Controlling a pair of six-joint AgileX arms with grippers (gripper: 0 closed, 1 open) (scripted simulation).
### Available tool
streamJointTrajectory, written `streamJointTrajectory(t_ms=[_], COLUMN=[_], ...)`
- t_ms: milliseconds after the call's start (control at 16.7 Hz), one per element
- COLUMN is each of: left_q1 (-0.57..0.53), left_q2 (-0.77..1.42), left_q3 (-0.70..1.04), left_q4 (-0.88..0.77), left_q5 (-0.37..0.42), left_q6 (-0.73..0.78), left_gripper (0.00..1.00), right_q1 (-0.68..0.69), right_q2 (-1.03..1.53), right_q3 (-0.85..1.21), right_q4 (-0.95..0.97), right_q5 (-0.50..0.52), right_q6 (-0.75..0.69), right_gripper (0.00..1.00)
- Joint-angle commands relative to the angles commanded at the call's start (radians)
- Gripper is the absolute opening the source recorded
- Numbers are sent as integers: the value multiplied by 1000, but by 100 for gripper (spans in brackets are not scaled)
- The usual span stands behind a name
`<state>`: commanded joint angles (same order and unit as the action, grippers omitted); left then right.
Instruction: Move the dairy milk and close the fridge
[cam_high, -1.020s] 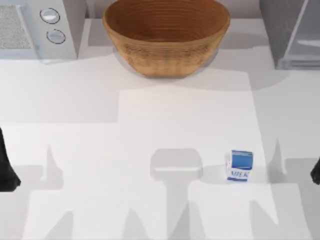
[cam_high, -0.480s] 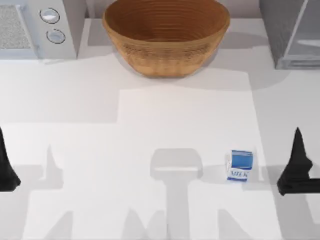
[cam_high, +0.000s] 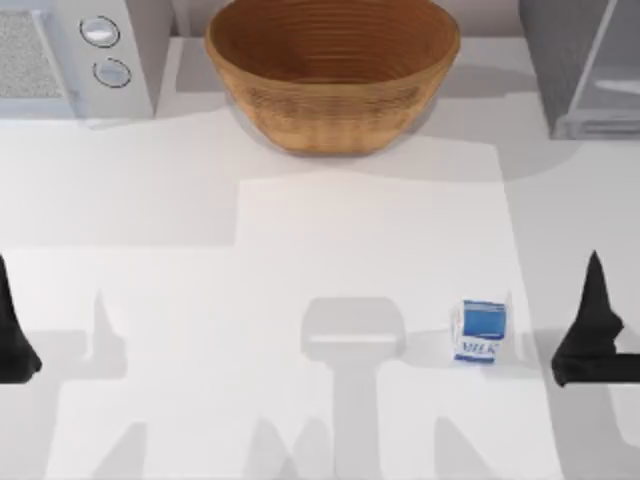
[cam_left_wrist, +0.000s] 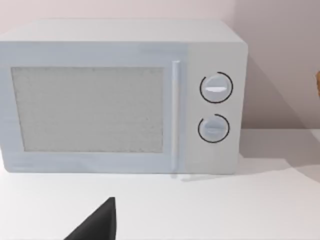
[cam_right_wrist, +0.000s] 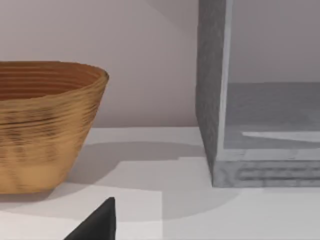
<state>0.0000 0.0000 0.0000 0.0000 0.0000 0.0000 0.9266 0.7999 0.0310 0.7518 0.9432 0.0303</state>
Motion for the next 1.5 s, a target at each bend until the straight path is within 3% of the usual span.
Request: streamJointTrajectory(t_ms=[300, 960, 1500], left_q1=[0, 0, 0], left_q2=[0, 0, 0], left_q3=[0, 0, 0], left_q4=[0, 0, 0], left_q5=[0, 0, 0], left_q6=[0, 0, 0], left_gripper=[100, 100, 100], right_q1=[55, 208, 220], right_q2=[269, 1206, 1325], right_q3=[65, 269, 301], right_q4=[155, 599, 668], right_q5=[94, 302, 324], right_q6=[73, 293, 325], right_gripper=[100, 100, 100])
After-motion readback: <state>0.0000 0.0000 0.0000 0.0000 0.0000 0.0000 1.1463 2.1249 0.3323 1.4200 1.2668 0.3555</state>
